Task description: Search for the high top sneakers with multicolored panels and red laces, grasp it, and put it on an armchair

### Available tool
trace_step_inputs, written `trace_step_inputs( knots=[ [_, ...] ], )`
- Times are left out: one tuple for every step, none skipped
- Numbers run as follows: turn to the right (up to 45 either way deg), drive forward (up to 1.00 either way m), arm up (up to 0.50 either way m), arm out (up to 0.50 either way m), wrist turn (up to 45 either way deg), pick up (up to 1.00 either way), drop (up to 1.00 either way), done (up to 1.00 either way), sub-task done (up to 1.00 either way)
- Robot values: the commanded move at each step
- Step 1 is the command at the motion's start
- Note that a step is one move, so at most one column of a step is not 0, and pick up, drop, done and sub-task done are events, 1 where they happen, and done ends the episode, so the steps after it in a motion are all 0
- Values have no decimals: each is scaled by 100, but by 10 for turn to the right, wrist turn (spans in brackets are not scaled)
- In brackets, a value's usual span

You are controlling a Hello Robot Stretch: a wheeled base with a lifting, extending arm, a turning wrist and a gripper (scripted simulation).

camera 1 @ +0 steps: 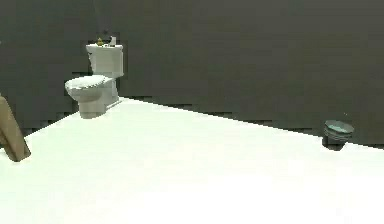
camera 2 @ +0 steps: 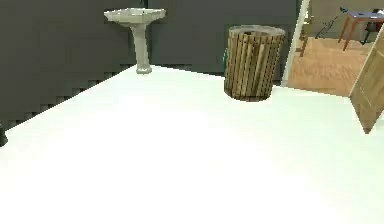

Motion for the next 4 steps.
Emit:
trace_step_inputs(
  knots=[
    [-450,0,0,0,0,0,0,0,0],
    [-180,0,0,0,0,0,0,0,0],
    [0,65,0,0,0,0,0,0,0],
    [-450,0,0,0,0,0,0,0,0]
  ],
)
